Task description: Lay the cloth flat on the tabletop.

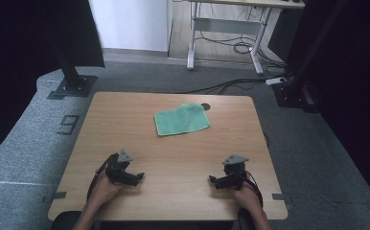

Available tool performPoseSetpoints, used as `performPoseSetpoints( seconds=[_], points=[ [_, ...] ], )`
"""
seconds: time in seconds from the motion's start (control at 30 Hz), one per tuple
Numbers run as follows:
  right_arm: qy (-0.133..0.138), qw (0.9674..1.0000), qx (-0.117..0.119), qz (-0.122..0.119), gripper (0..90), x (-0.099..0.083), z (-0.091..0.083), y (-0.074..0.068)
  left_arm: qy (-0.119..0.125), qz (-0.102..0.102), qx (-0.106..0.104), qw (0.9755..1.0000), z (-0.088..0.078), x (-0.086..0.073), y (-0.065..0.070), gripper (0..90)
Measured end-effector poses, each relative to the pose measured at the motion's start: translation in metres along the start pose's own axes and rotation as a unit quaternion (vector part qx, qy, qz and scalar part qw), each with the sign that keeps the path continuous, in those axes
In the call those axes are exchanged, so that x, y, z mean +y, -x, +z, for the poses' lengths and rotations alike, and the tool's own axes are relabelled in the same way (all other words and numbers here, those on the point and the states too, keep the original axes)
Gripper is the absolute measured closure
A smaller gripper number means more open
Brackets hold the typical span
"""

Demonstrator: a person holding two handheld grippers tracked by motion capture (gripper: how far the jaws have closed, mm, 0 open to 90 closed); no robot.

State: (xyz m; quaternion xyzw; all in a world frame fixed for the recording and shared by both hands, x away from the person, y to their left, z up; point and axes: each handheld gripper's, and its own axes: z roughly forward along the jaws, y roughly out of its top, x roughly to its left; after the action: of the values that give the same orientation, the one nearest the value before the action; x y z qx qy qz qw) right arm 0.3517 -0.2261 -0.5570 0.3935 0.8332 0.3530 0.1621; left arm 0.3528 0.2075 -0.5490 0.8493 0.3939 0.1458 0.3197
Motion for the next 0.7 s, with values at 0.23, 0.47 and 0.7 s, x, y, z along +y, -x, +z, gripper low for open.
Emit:
performPoseSetpoints(
  seconds=[0.23, 0.47, 0.7],
  points=[
    [0.0, 1.0, 0.0, 0.0, 0.0, 0.0, 0.0, -0.0001, 0.001, -0.006, 0.005, 1.0, -0.0005, -0.0005, 0.0013, 0.0],
    [0.0, 1.0, 0.0, 0.0, 0.0, 0.0, 0.0, 0.0, 0.002, -0.01, 0.008, 0.9999, -0.0003, -0.0003, 0.0013, 0.4],
    [0.0, 1.0, 0.0, 0.0, 0.0, 0.0, 0.0, 0.0, 0.002, -0.008, 0.008, 0.9999, -0.0002, -0.0002, 0.0013, 0.2]
  ],
)
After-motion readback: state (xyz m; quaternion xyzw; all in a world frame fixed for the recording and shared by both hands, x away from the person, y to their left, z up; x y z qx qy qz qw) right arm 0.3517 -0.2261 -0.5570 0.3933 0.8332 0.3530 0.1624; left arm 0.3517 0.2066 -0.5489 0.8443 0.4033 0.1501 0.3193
